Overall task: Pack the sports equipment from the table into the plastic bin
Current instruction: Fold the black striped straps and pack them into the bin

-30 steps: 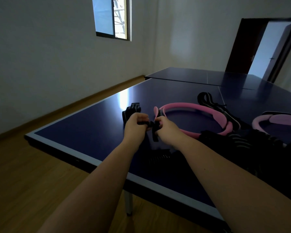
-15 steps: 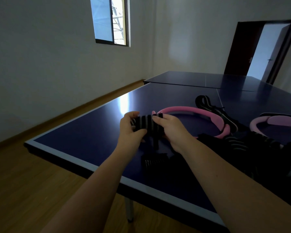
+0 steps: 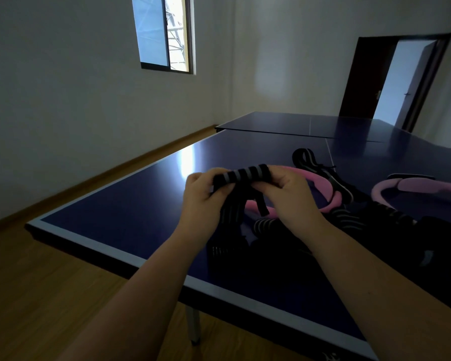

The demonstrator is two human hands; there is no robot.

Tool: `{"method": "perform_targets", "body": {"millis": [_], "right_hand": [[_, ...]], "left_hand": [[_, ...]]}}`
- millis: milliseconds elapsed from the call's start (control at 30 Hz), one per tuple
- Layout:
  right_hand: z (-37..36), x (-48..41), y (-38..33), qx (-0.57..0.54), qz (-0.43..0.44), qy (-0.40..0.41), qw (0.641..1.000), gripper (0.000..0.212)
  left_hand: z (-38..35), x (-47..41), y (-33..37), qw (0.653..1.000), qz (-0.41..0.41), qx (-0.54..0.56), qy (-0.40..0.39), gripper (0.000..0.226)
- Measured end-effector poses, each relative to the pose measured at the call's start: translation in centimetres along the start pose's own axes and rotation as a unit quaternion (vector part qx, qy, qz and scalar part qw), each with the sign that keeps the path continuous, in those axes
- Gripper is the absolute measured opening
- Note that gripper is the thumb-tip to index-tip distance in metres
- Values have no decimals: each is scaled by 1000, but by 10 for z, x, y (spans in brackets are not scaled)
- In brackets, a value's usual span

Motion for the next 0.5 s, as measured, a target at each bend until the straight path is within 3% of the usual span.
{"method": "perform_targets", "body": {"millis": [100, 167, 233, 333, 500], "right_hand": [[9, 3, -8, -115, 0, 45, 992, 28], [6, 3, -3, -162, -22, 54, 985, 33], [-7, 4, 6, -127, -36, 31, 991, 35], [-25, 7, 20, -57, -56, -24, 997, 40], [-8, 3, 19, -109, -69, -29, 991, 32]], "left_hand": [[-3, 0, 8, 1000, -17, -11, 21, 16], [-13, 4, 13, 996, -1, 89, 6, 22], [-25, 10, 14, 991, 21, 134, -19, 21], [-29, 13, 16, 995, 13, 101, -19, 17], [-19, 3, 8, 999, 0, 47, -17, 17]]}}
Point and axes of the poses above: each hand's wrist, its own x-axis away from the middle knuckle, its own z-axis out of the back of the hand, y = z × x, the point moved 6 cm from there along -x, towards the middle knuckle, and after that the axes turned 9 degrees about -z, right-handed, at the moved point
